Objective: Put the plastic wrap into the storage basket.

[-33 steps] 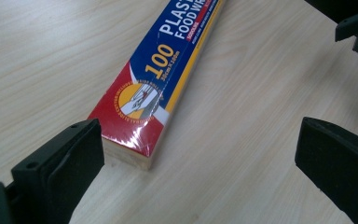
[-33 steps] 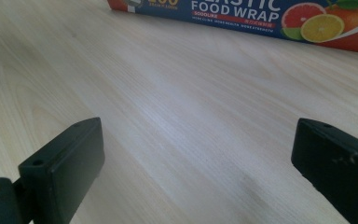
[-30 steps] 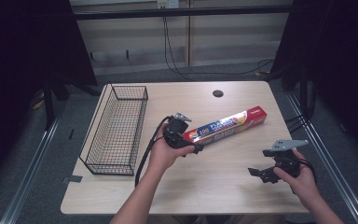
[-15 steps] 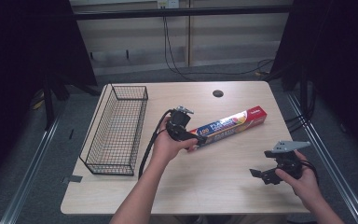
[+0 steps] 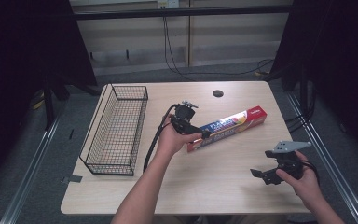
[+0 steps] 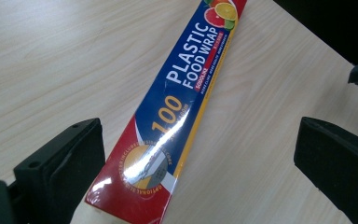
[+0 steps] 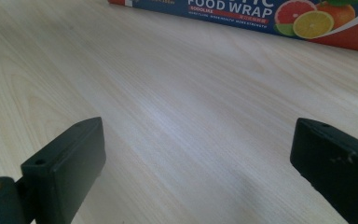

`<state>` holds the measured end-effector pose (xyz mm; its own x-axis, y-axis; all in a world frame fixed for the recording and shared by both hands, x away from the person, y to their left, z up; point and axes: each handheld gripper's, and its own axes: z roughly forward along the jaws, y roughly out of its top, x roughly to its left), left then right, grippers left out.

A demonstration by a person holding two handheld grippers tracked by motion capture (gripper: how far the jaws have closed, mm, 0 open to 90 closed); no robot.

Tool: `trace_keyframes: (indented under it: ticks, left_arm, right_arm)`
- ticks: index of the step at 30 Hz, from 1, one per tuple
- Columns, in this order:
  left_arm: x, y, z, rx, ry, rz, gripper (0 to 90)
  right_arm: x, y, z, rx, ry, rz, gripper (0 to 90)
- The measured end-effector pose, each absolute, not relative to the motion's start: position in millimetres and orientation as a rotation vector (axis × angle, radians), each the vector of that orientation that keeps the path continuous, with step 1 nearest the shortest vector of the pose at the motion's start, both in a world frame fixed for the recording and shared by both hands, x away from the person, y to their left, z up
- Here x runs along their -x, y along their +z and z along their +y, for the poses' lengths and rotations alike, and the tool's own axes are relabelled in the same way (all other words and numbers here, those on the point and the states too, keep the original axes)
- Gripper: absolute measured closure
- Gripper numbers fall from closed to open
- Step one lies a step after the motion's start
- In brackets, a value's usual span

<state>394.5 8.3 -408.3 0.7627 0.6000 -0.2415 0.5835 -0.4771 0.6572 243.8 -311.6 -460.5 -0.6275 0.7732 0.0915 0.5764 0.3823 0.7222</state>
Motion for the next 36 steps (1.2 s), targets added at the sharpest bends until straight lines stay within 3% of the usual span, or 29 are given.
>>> trace_keyframes:
  ticks: [28, 36]
  left_arm:
    - [-422, -452, -36, -2.264, 0.016, 0.904, 5.0]
    - [-425, -461, -41, -2.293, 0.034, 0.941, 10.1]
  right_arm:
    - [-244, -461, -315, -1.199, 1.098, 2.388, 3.3]
    - [-243, -460, -316, -1.199, 1.105, 2.390, 3.3]
